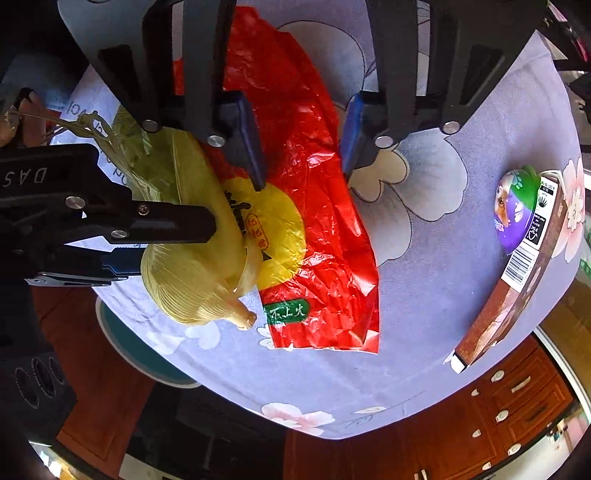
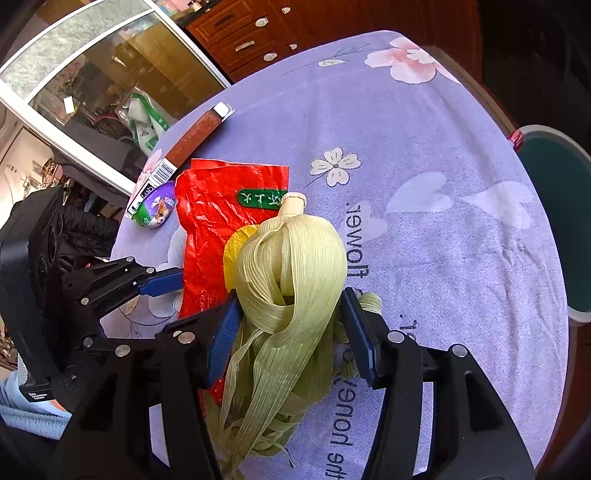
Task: Collect trash
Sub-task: 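Grasp the red plastic bag with the left tool while the right tool lifts the husk, then carry the red bag and corn husk over the teal bin with both tools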
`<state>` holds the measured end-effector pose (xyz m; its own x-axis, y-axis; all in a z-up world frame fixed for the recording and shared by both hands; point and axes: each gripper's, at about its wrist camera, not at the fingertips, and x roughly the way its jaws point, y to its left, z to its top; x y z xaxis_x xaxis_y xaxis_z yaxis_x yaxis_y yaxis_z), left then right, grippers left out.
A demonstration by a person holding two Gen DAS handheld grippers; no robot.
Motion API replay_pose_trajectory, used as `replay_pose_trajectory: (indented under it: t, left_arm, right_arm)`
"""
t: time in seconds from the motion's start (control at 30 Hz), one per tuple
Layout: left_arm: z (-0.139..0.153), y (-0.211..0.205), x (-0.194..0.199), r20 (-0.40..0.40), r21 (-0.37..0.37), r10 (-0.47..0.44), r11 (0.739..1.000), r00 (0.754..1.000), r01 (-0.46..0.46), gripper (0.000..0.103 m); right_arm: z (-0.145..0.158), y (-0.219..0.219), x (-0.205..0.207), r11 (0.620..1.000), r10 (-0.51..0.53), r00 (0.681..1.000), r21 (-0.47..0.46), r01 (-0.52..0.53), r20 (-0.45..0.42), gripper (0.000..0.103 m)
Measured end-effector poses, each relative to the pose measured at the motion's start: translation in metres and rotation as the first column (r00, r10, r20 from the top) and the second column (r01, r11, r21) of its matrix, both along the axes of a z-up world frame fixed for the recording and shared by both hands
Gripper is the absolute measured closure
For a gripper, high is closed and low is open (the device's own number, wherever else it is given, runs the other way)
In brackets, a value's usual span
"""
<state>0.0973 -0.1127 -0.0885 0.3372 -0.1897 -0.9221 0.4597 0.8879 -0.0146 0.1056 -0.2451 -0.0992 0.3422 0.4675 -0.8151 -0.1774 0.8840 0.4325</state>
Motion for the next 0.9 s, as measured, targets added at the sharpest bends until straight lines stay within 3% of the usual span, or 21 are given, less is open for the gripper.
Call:
replay_pose_trajectory:
  t: [0.03,0.13,0.23,0.37,0.9]
  left_arm:
    - [0.001,0.002,-0.001,0.002,-0.001,0.009,1.000,1.000,-0.009,0.081]
    - [0.009,0.006,-0.003,0.013,-0.018,0.027,0.999,1.000,-0.026,0.093]
    - [0.018,0.003,-0.006,0.030,-0.019,0.033,0.999,0.999,-0.032,0.095]
    - [0.029,0.001,-0.009,0.046,-0.032,0.043,0.999,0.998,-0.041,0.096]
    - [0.086,0.006,-0.015,0.149,-0.081,0.072,0.995,0.986,-0.061,0.096]
  right_arm:
    - [0.000,-0.002,-0.001,1.000,-0.004,1.000,0.005,0.004,-0.001,0.051]
    - [0.000,-0.003,-0.002,1.000,-0.017,1.000,0.015,0.017,-0.005,0.051]
    - [-0.001,-0.001,-0.003,0.999,-0.032,0.999,0.009,0.032,-0.009,0.053]
    - [0.005,-0.001,-0.006,0.998,-0.042,0.999,0.040,0.043,-0.018,0.070]
    - [0.071,-0.049,-0.028,0.987,-0.151,0.981,0.070,0.144,0.118,0.072]
